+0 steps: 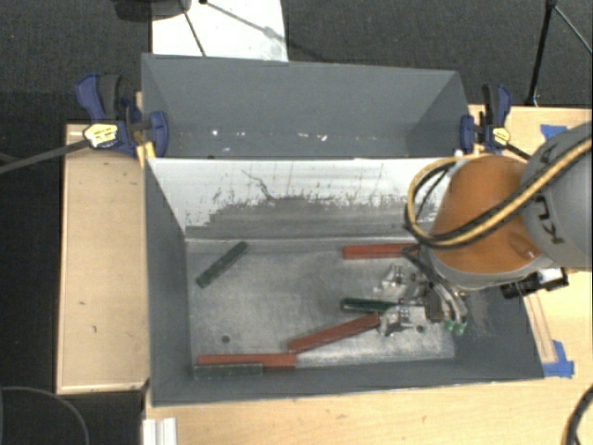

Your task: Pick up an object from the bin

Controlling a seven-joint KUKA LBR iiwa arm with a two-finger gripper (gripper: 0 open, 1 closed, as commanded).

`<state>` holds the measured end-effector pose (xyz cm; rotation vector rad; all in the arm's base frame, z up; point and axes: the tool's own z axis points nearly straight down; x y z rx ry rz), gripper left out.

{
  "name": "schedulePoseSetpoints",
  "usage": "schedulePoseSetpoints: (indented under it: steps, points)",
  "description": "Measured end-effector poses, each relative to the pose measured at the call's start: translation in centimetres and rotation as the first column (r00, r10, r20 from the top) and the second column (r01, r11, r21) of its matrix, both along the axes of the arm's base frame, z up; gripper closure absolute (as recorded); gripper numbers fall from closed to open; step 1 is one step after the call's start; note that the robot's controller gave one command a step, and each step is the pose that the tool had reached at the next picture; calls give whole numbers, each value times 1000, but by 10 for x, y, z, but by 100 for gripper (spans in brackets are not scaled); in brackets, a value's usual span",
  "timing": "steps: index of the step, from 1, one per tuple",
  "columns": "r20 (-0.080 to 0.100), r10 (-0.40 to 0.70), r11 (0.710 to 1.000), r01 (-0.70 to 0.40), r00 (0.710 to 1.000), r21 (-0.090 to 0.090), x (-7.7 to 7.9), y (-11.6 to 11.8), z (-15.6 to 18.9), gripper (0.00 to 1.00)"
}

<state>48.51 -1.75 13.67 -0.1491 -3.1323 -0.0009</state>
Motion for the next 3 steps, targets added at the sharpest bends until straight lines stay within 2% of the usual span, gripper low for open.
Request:
schedulePoseSetpoints:
  steps: [1, 2, 3]
  points:
    - [15, -2, 1000, 2, 1000, -1, 17, -4, 26, 100]
    - [1, -10, 1000, 10, 1000, 0, 8, -1, 48, 100]
    - [8, -31, 1000, 31, 999, -1, 19, 4, 101, 100]
